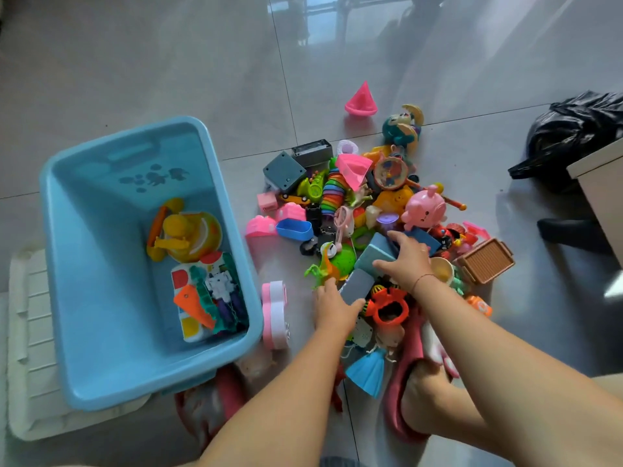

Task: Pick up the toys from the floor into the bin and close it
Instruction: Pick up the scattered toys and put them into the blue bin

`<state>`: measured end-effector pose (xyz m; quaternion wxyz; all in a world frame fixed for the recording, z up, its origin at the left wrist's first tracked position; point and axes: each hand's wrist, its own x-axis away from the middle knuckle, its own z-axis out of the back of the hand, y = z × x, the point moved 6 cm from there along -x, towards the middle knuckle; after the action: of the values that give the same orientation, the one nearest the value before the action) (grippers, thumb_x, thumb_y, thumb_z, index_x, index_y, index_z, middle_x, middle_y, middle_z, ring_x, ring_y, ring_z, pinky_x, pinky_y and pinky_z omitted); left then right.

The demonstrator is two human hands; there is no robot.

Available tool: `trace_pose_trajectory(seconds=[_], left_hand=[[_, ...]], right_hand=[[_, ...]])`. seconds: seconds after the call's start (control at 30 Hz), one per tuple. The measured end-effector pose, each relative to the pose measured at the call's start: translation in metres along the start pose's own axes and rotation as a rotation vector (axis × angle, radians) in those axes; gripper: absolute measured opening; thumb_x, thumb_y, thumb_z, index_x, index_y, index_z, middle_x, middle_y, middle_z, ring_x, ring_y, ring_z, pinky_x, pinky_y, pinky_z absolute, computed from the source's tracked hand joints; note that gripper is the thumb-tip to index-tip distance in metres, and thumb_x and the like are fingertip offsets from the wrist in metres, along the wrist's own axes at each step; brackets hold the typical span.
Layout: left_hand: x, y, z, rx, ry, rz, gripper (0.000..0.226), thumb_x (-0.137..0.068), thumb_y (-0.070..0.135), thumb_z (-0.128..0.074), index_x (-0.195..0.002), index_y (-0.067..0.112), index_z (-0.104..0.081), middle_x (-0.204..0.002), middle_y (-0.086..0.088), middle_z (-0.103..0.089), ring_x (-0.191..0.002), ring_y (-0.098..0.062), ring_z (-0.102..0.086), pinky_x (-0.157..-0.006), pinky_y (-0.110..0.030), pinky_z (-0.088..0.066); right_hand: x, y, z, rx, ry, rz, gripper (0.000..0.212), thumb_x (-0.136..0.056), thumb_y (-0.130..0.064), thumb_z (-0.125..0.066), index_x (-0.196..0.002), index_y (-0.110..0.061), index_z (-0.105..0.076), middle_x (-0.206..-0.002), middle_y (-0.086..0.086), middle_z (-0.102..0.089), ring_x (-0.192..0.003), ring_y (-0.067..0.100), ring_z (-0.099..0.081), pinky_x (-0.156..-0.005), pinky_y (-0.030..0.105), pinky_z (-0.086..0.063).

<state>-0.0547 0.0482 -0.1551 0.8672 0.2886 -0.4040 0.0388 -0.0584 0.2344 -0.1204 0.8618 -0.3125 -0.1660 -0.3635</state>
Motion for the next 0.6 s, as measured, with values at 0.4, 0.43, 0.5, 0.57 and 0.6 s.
trace_pose_trajectory(seconds=[0.4, 0.43, 0.5, 0.57, 0.6], left_hand=[[0.016, -0.01, -0.04, 0.539, -0.317, 0.358, 0.084, -0.07, 0.05, -0.074, -0.134, 0.01, -0.037, -0.132, -0.011, -0.051, -0.114, -0.026, -0.052, -0.087, -0.034, -0.043], [0.018, -0.007, -0.042, 0.583, -0.329, 0.364, 0.089, -0.067, 0.053, -0.074, -0.135, 0.011, -0.036, -0.132, -0.011, -0.051, -0.116, -0.027, -0.052, -0.086, -0.035, -0.042], [0.017, -0.005, -0.043, 0.633, -0.338, 0.358, 0.094, -0.064, 0.056, -0.073, -0.137, 0.011, -0.035, -0.133, -0.01, -0.051, -0.117, -0.026, -0.051, -0.085, -0.033, -0.041], [0.013, -0.008, -0.042, 0.661, -0.317, 0.37, 0.082, -0.075, 0.05, -0.07, -0.137, 0.01, -0.035, -0.133, -0.009, -0.05, -0.112, -0.024, -0.051, -0.081, -0.031, -0.04], [0.01, -0.011, -0.043, 0.666, -0.303, 0.379, 0.079, -0.078, 0.047, -0.069, -0.138, 0.009, -0.034, -0.133, -0.009, -0.05, -0.111, -0.023, -0.051, -0.081, -0.031, -0.04]], right_hand=[[0.016, 0.003, -0.012, 0.04, -0.159, 0.023, 0.063, -0.076, -0.025, -0.072, -0.133, -0.016, -0.047, -0.133, 0.007, -0.053, -0.122, 0.023, -0.05, -0.103, 0.035, -0.04], [0.018, 0.003, -0.013, 0.033, -0.172, 0.021, 0.071, -0.075, -0.026, -0.074, -0.137, -0.016, -0.042, -0.136, 0.005, -0.052, -0.123, 0.023, -0.05, -0.104, 0.035, -0.041], [0.02, 0.003, -0.014, 0.05, -0.175, 0.008, 0.081, -0.073, -0.028, -0.075, -0.142, -0.019, -0.033, -0.139, 0.002, -0.049, -0.125, 0.022, -0.05, -0.104, 0.037, -0.04], [0.022, 0.005, -0.018, 0.073, -0.188, -0.015, 0.085, -0.073, -0.031, -0.075, -0.143, -0.023, -0.029, -0.14, 0.001, -0.048, -0.124, 0.022, -0.051, -0.103, 0.04, -0.041], [0.023, 0.007, -0.022, 0.068, -0.198, -0.029, 0.085, -0.073, -0.032, -0.074, -0.144, -0.024, -0.028, -0.14, 0.002, -0.048, -0.122, 0.024, -0.052, -0.103, 0.041, -0.041]])
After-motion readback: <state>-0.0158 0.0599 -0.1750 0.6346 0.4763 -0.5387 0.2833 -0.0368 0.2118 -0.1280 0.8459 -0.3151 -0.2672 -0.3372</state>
